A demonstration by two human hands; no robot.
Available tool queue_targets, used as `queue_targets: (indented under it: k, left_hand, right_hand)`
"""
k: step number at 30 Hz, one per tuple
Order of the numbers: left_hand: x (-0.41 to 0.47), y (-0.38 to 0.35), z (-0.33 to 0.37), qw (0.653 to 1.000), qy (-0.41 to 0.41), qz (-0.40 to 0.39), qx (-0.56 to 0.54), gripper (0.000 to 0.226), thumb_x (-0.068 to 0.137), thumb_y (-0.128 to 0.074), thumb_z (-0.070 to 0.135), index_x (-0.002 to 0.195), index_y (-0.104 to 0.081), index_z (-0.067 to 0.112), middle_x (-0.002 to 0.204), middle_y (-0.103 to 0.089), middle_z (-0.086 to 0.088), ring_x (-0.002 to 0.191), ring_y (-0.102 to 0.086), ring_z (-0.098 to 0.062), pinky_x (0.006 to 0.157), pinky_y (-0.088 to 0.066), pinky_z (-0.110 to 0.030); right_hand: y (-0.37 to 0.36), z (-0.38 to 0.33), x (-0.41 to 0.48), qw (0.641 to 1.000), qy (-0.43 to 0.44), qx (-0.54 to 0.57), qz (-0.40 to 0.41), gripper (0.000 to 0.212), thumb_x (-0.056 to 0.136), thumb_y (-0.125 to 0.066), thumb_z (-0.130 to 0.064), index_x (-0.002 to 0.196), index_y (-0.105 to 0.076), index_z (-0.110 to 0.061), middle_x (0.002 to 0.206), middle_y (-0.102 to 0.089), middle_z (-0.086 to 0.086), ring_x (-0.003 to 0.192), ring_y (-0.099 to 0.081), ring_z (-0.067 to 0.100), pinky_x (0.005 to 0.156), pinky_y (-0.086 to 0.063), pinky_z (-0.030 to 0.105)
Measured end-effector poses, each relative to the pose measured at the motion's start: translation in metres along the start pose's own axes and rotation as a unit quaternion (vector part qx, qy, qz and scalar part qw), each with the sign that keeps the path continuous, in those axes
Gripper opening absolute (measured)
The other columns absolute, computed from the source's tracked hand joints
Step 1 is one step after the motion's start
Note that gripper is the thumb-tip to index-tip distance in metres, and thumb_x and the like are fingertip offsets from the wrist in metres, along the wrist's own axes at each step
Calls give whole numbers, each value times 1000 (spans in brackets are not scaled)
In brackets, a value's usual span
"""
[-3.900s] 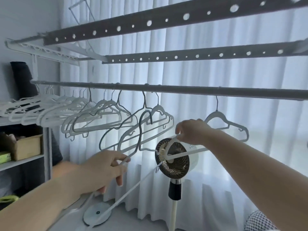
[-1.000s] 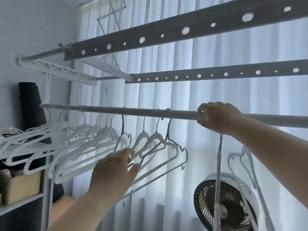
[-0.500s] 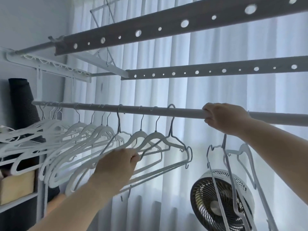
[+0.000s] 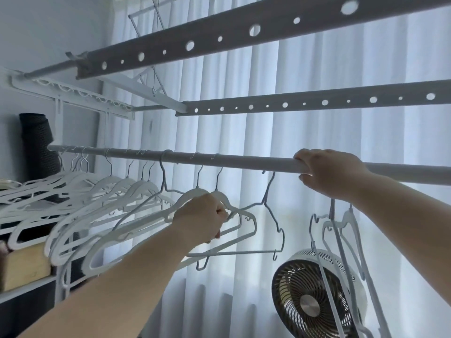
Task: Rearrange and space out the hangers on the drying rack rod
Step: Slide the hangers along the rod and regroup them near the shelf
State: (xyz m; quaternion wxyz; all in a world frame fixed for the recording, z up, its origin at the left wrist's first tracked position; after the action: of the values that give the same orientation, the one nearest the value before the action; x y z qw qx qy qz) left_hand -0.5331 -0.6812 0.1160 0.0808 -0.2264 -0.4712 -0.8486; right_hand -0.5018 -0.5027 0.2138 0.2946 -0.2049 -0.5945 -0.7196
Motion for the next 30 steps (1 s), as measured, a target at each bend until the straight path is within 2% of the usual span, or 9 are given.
queue_targets:
  k: [3, 5, 7, 10, 13, 18, 22, 25, 30]
  left_hand:
    - [-5, -15, -5, 999, 24, -19, 11, 24, 91, -42, 21, 82, -64, 20, 54, -60, 7, 43, -47, -5, 56, -41, -20]
    - [-14, -18, -8, 999, 36, -21, 12, 23, 90, -44, 23, 74, -61, 25, 54, -61, 8, 48, -48, -3, 55, -37, -20]
    - [-25, -16, -12, 999, 51, -16, 12, 25, 89, -47, 26, 65, -55, 28, 55, -62, 7, 55, -52, -3, 55, -37, -19]
    - [-45, -6, -18, 998, 58, 4, 18, 24, 87, -51, 29, 64, -55, 31, 52, -62, 8, 47, -51, 2, 54, -36, -19]
    - [-68, 0, -27, 998, 66, -4, -13, 21, 85, -56, 29, 65, -55, 34, 45, -59, 9, 32, -45, 7, 48, -32, -21]
    - [-96, 7, -36, 996, 74, -5, -56, 15, 80, -65, 28, 70, -56, 35, 32, -54, 14, 30, -43, 4, 48, -32, -22]
    - [-119, 18, -40, 995, 59, 4, -78, 12, 79, -67, 26, 73, -60, 34, 34, -56, 14, 31, -44, 3, 50, -33, -21]
    - [-140, 32, -51, 995, 56, 13, -80, 16, 78, -69, 26, 70, -59, 37, 38, -58, 16, 37, -48, 5, 53, -35, -22]
    - [-183, 64, -85, 991, 83, 39, -95, 22, 77, -70, 24, 65, -59, 37, 41, -60, 13, 47, -54, 3, 61, -44, -24]
  right_hand:
    - [-2, 0, -2, 1000, 18, -21, -5, 45, 93, -44, -35, 135, -35, -20, 128, -54, 6, 125, -42, 22, 94, -32, 32]
    - [-1, -6, -4, 999, 40, -24, 14, 54, 92, -45, -39, 140, -29, -20, 140, -45, 6, 138, -26, 20, 110, -19, 33]
    - [6, -19, -8, 995, 77, -8, 64, 53, 92, -45, -36, 140, -30, -20, 145, -40, 3, 141, -19, 18, 112, -12, 32]
    - [11, -44, -16, 985, 135, 4, 107, 42, 94, -42, -29, 134, -39, -17, 135, -51, 3, 133, -33, 20, 106, -19, 29]
    - [-3, -61, -22, 984, 158, 2, 77, 39, 95, -40, -28, 133, -40, -18, 137, -49, 2, 129, -37, 21, 104, -25, 30]
    - [-24, -70, -37, 985, 169, -33, -9, 44, 95, -41, -29, 139, -35, -22, 141, -45, 2, 135, -31, 21, 109, -22, 31]
    - [-30, -62, -53, 983, 131, 33, -123, 32, 97, -35, -22, 123, -55, -25, 128, -57, 2, 119, -49, 20, 98, -36, 30]
    - [-32, -68, -64, 965, 116, 133, -192, 25, 93, -48, -21, 112, -63, -16, 115, -64, -1, 99, -58, 16, 77, -43, 21]
    - [-19, -105, -83, 936, 129, 236, -227, 8, 85, -62, -17, 82, -69, -14, 76, -64, 0, 59, -51, 3, 54, -39, 12]
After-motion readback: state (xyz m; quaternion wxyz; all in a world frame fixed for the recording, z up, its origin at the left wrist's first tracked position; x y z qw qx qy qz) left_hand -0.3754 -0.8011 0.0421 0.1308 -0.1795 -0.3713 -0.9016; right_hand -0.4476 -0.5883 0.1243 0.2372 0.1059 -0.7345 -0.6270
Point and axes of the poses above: each hand's wrist, its own x-axis towards the middle knuckle, its own y-axis out of the back of the hand, z = x × y, the point moved 10 cm from there along x, towards the middle knuckle
